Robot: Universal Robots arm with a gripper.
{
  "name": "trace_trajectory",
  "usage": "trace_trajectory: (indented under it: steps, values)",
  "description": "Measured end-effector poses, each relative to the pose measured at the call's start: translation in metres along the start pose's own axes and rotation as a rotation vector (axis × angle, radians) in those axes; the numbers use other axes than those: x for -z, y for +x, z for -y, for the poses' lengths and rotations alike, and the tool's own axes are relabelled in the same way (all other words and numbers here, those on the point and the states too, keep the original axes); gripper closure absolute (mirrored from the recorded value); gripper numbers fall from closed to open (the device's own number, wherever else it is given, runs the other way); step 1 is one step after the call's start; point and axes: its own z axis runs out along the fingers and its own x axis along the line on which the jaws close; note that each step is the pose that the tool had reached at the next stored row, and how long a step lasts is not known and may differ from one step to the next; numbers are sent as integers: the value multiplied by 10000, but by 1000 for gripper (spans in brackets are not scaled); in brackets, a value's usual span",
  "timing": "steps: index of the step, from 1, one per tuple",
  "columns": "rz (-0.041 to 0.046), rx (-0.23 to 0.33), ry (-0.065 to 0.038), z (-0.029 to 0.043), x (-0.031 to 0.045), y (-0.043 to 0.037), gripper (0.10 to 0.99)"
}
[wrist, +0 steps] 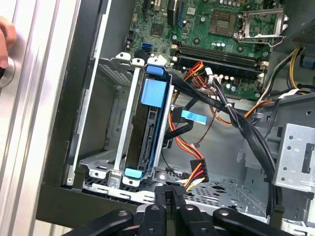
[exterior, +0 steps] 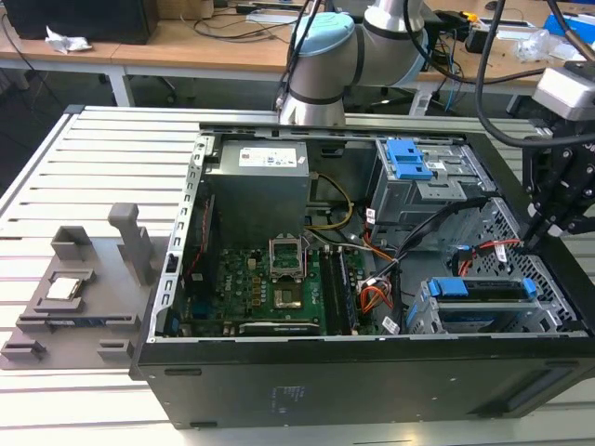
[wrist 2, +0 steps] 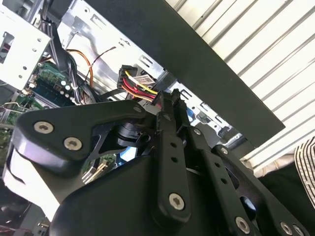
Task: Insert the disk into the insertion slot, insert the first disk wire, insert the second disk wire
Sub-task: 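Insert the first disk wire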
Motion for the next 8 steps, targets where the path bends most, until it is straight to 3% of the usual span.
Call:
trace_trajectory:
  steps: [8]
  values:
    - [-1,0,0,0,3,0,914]
